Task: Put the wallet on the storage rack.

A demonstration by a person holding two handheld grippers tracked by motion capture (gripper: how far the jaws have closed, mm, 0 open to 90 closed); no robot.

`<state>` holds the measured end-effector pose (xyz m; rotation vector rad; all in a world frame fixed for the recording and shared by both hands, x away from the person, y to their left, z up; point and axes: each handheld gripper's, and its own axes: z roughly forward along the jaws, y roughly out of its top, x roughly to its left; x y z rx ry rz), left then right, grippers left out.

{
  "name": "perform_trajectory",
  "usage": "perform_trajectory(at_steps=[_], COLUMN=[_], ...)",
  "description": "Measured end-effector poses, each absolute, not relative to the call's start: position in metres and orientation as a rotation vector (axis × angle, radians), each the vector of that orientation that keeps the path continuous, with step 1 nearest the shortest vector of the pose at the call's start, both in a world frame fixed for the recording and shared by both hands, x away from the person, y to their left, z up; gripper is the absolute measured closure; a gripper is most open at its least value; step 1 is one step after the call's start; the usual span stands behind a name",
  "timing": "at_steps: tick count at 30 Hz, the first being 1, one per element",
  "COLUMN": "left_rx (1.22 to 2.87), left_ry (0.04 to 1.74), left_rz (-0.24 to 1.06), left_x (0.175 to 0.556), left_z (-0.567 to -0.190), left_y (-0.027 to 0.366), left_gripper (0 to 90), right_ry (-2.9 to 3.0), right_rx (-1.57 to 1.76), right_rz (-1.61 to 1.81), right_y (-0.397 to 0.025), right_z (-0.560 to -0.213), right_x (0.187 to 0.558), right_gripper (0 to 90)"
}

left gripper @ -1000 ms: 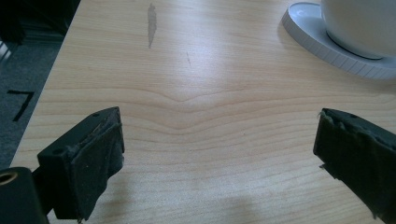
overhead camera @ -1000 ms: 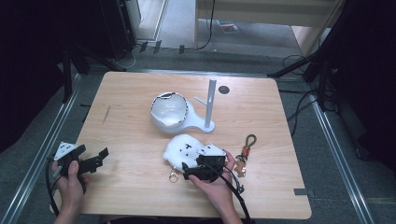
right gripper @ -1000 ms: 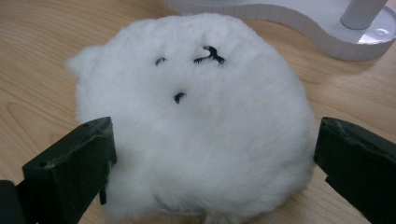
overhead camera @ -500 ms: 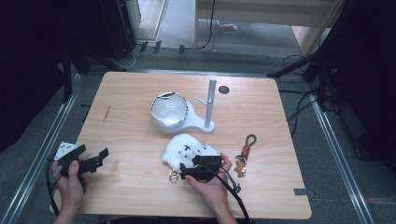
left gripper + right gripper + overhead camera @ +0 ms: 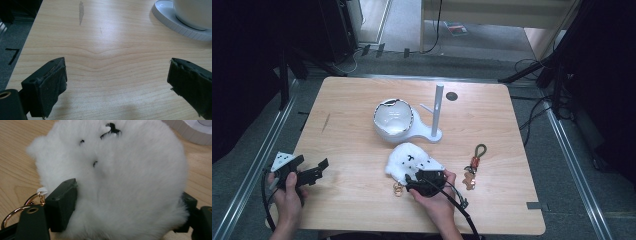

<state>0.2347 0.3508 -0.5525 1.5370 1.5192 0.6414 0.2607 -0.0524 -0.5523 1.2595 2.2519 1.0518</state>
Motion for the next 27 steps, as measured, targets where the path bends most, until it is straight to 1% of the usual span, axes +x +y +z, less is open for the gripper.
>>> perform_trajectory(at_steps=[1,2,3,4,5,6,7,11,15,18,27], left_rx=[1.539,1.539,1.537,1.539,1.538,1.539,1.539,1.538,1.539,1.539,1.538], left_ry=[1.519,1.519,1.520,1.521,1.522,1.522,1.522,1.521,1.522,1.523,1.520], left_rz=[0.642,0.643,0.643,0.643,0.642,0.641,0.642,0.643,0.642,0.643,0.644], left_x=[0.2347,0.2347,0.2348,0.2348,0.2348,0.2349,0.2348,0.2348,0.2348,0.2348,0.2347], left_z=[-0.5525,-0.5525,-0.5526,-0.5525,-0.5526,-0.5526,-0.5526,-0.5526,-0.5526,-0.5526,-0.5525], left_y=[0.3509,0.3509,0.3507,0.3507,0.3506,0.3505,0.3504,0.3504,0.3504,0.3503,0.3506], left_gripper=[3.3,3.3,3.3,3.4,3.5,3.5,3.5,3.5,3.5,3.5,3.5], right_ry=[2.252,2.252,2.253,2.257,2.276,2.278,2.278,2.268,2.260,2.252,2.237], right_rx=[1.252,1.252,1.248,1.239,1.221,1.220,1.220,1.203,1.196,1.212,1.274], right_rz=[1.058,1.058,1.060,1.064,1.081,1.085,1.085,1.115,1.129,1.142,1.174], right_y=[-0.0518,-0.0518,-0.0518,-0.0518,-0.0516,-0.0518,-0.0518,-0.0520,-0.0521,-0.0524,-0.0558], right_z=[-0.5522,-0.5522,-0.5521,-0.5520,-0.5511,-0.5508,-0.5508,-0.5522,-0.5526,-0.5530,-0.5512], right_x=[0.2595,0.2595,0.2592,0.2585,0.2571,0.2567,0.2567,0.2540,0.2518,0.2508,0.2507], right_gripper=[26.1,26.1,28.0,33.6,41.6,44.6,44.6,54.9,61.0,63.5,68.1])
